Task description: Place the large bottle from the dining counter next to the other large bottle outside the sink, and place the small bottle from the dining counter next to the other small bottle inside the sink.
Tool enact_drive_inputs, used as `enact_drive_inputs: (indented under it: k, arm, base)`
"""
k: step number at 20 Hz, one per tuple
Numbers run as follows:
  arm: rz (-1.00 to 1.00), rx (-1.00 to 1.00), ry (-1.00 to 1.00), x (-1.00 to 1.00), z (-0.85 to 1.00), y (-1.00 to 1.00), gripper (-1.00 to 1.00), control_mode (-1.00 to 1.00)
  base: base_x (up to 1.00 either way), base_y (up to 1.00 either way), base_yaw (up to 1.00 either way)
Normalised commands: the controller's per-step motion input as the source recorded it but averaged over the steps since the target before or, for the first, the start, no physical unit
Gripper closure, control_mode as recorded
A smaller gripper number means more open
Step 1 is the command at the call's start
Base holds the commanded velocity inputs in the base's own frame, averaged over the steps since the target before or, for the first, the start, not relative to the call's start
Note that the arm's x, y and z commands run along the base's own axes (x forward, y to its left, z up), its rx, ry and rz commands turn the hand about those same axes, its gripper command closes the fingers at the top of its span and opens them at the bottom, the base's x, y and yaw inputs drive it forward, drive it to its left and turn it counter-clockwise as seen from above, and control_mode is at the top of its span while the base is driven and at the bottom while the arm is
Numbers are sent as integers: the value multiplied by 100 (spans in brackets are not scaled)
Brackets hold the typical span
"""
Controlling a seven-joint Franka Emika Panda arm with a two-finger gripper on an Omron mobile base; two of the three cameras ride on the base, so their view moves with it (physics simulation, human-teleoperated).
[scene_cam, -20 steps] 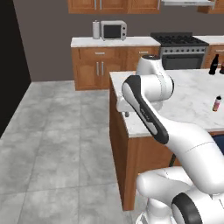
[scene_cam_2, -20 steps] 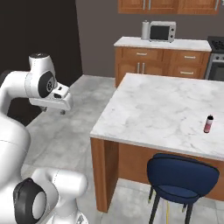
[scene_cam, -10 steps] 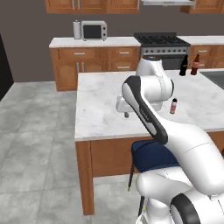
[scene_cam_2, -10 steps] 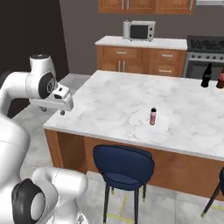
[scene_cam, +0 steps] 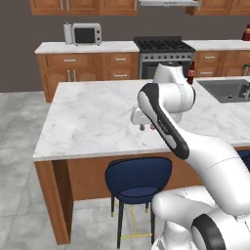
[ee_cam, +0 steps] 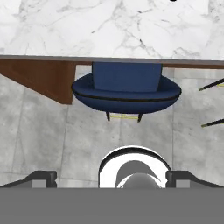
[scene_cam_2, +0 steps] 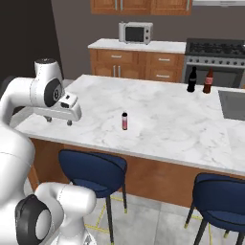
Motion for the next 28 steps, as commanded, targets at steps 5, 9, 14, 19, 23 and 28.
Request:
enact_drive_inputs:
  k: [5,9,14,19,23,28]
  arm:
    - [0,0,0,0,0,0,-100,100]
    - [0,0,0,0,0,0,-100,100]
    - [0,0,0,0,0,0,-100,100]
    - [0,0,0,0,0,0,-100,100]
    - [0,0,0,0,0,0,-100,100]
    - [0,0,0,0,0,0,-100,100]
  base:
    - [0,-7,0]
    - [35,-11,9]
    - [76,-68,-4]
    - [66,-23,-31]
    - [45,-1,-36]
    - [8,0,-9]
